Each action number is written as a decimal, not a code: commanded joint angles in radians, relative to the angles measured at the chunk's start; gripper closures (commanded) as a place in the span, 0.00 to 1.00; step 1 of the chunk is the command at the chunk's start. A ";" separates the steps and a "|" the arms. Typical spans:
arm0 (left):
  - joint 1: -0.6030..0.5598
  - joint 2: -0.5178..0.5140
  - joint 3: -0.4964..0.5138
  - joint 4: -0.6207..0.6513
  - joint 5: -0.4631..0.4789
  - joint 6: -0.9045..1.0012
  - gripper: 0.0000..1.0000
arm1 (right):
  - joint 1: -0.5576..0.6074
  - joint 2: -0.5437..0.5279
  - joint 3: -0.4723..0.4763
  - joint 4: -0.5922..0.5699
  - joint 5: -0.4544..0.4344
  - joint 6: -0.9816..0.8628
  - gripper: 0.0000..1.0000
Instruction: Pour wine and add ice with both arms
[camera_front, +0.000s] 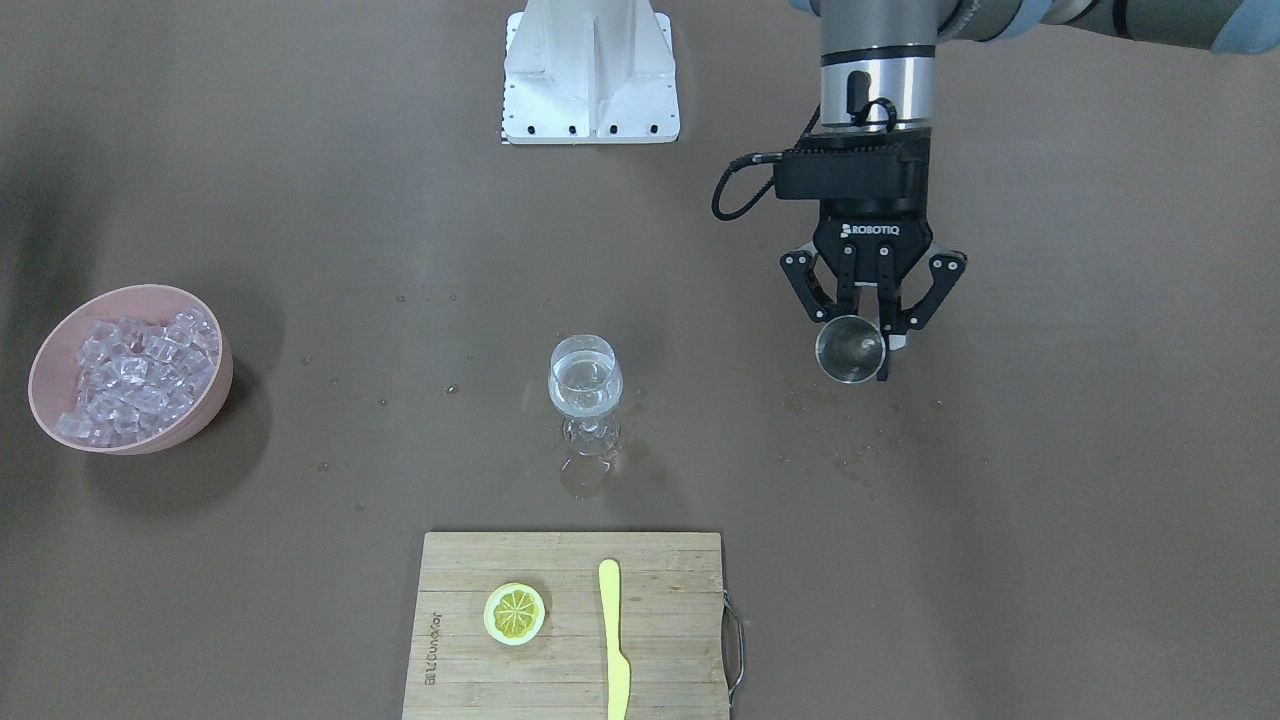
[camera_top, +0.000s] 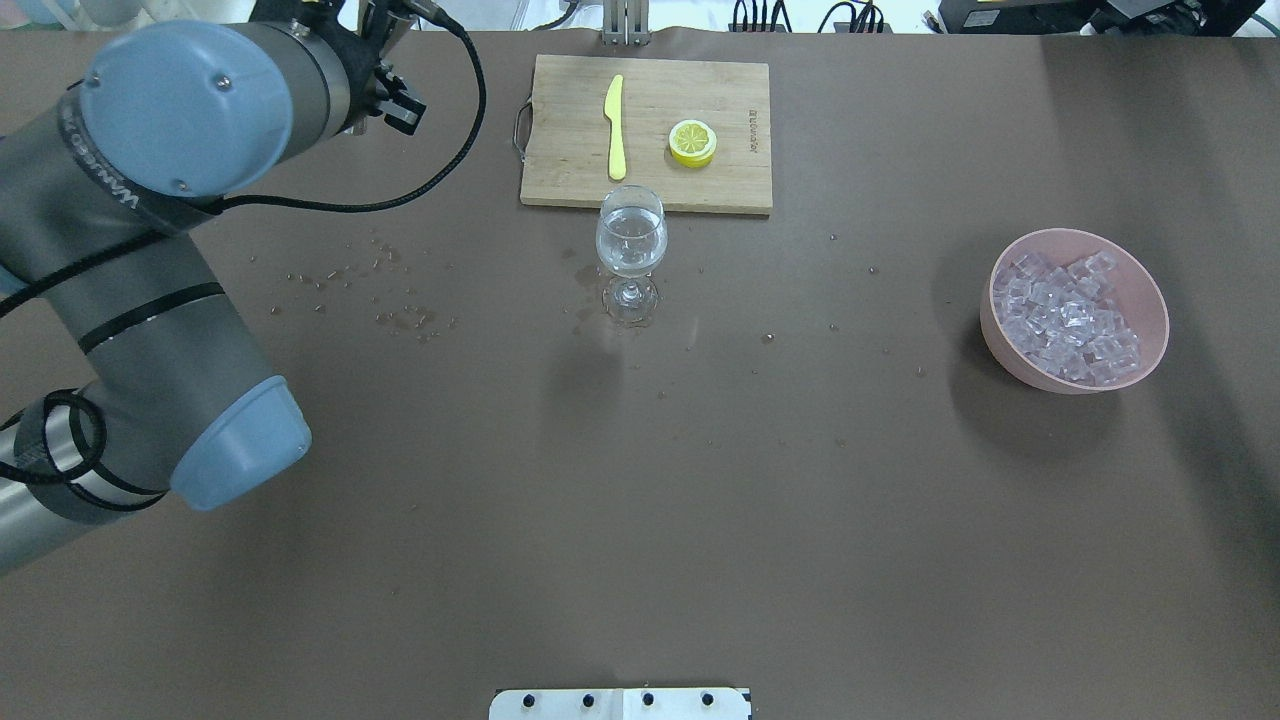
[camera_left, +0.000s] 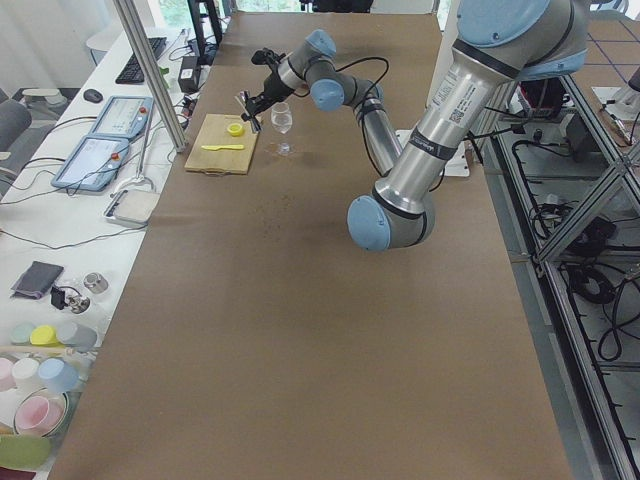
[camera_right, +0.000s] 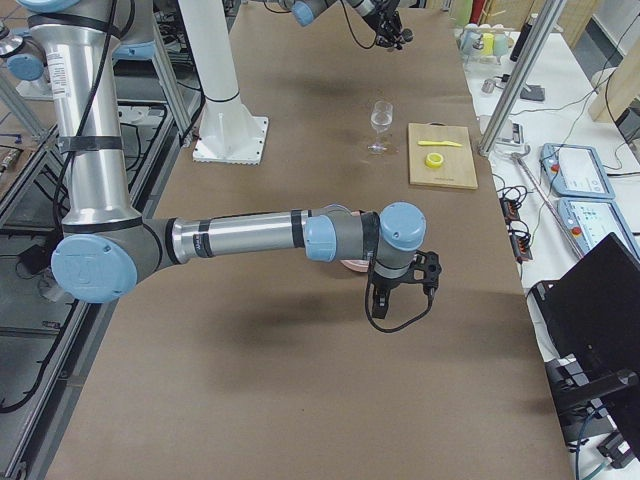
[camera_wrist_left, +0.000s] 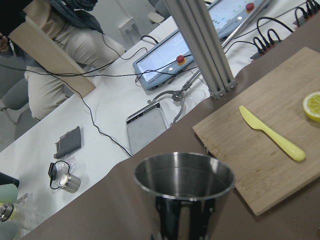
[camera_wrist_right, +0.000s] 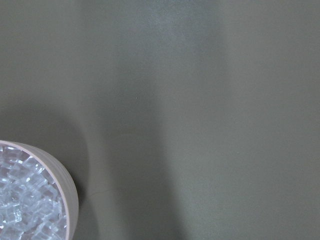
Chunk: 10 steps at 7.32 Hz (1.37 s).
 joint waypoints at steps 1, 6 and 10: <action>-0.058 0.092 0.012 -0.095 -0.003 -0.088 1.00 | -0.001 0.000 0.013 0.000 0.011 0.005 0.00; -0.069 0.322 0.210 -0.656 -0.085 -0.295 1.00 | -0.003 0.000 0.026 0.000 0.011 0.008 0.00; -0.035 0.437 0.267 -0.846 0.093 -0.592 1.00 | -0.004 -0.002 0.042 -0.001 0.012 0.008 0.00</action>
